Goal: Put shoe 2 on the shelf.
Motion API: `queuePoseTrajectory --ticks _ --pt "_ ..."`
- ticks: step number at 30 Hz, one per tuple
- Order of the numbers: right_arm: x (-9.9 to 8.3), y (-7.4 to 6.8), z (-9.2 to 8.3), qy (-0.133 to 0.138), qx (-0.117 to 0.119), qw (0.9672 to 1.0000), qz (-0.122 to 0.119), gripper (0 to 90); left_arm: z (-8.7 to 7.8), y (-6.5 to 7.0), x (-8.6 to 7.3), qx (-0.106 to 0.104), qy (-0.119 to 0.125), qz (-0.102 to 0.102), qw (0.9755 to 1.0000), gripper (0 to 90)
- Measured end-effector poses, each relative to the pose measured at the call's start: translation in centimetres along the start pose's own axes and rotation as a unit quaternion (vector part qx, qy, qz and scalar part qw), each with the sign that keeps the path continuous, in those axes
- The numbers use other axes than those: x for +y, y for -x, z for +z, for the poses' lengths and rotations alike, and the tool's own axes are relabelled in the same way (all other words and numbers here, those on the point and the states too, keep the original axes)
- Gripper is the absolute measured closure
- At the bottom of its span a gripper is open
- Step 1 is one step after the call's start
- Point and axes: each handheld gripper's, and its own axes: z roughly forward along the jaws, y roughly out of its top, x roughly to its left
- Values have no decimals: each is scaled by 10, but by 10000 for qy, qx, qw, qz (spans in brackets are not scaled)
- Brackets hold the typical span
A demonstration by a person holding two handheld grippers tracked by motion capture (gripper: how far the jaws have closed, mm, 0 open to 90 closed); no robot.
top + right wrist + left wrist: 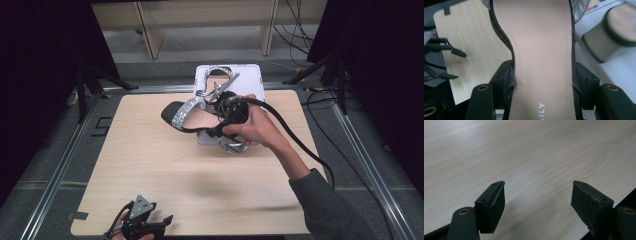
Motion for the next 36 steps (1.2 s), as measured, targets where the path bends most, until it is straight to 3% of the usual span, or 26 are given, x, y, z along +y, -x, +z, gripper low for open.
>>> queuePoseTrajectory --ticks 3,6,8,11,12,14,15,17,18,21,22,23,24,25,26,27,29,30,31,32,33,34,35,36 --pt "14 14 -14 79 -57 9996 270 419 -1 0 0 -56 2 -39 10000 266" --pt "19 22 -21 126 -176 9991 358 419 0 0 0 -54 34 -42 10000 266" --pt "24 38 -31 174 -420 9980 431 418 -1 0 -1 -45 29 -10 10000 266" --pt "26 49 -37 200 -491 9968 599 419 0 -1 0 23 1 18 10000 266" --pt "27 59 -42 159 -619 9944 841 419 0 0 0 6 27 -18 10000 267" --pt "27 64 -44 137 -683 9933 918 419 0 1 -1 -81 75 -36 9999 267" --pt "28 77 -48 90 -866 9893 1173 419 -1 1 0 -67 70 -41 9999 267" --pt "27 89 -49 83 -1012 9863 1303 419 -1 1 0 -71 61 -16 10000 267" --pt "27 89 -49 83 -1012 9863 1303 419 -1 1 0 -71 61 -16 10000 267" --pt "26 113 -49 -21 -1261 9766 1742 419 -1 1 0 -76 52 -19 10000 267" --pt "26 113 -49 -21 -1261 9766 1742 419 -1 1 0 -76 52 -19 10000 267" --pt "24 127 -46 -121 -1350 9714 1952 419 -1 1 0 -72 59 -36 10000 267" --pt "24 127 -46 -121 -1350 9714 1952 419 -1 1 -1 -89 85 -41 9999 267" --pt "23 130 -45 -149 -1398 9688 2042 419 -1 1 -1 -91 86 -39 9999 267" --pt "22 135 -42 -170 -1443 9656 2155 419 -1 1 0 -72 65 -38 9999 267" --pt "19 147 -35 -202 -1477 9599 2372 419 -1 1 0 -72 60 -29 10000 267" --pt "16 154 -30 -264 -1537 9543 2549 420 -1 1 -1 -36 30 34 10000 268" --pt "16 154 -30 -264 -1537 9543 2549 420 -1 1 -1 -36 30 34 10000 267" --pt "13 163 -23 -329 -1605 9472 2758 419 -1 1 0 -21 28 13 10000 267" --pt "13 163 -23 -329 -1605 9472 2758 419 -1 1 0 -21 28 13 10000 268" --pt "10 169 -17 -416 -1632 9390 2999 419 -2 1 -1 -59 46 8 10000 268" --pt "10 169 -17 -416 -1632 9390 2999 419 -2 1 -1 -59 46 8 10000 268" --pt "9 174 -12 -482 -1758 9308 3168 420 -2 1 0 -75 42 31 10000 268" --pt "9 174 -12 -482 -1758 9308 3168 420 -3 2 0 -122 80 -29 9999 268"
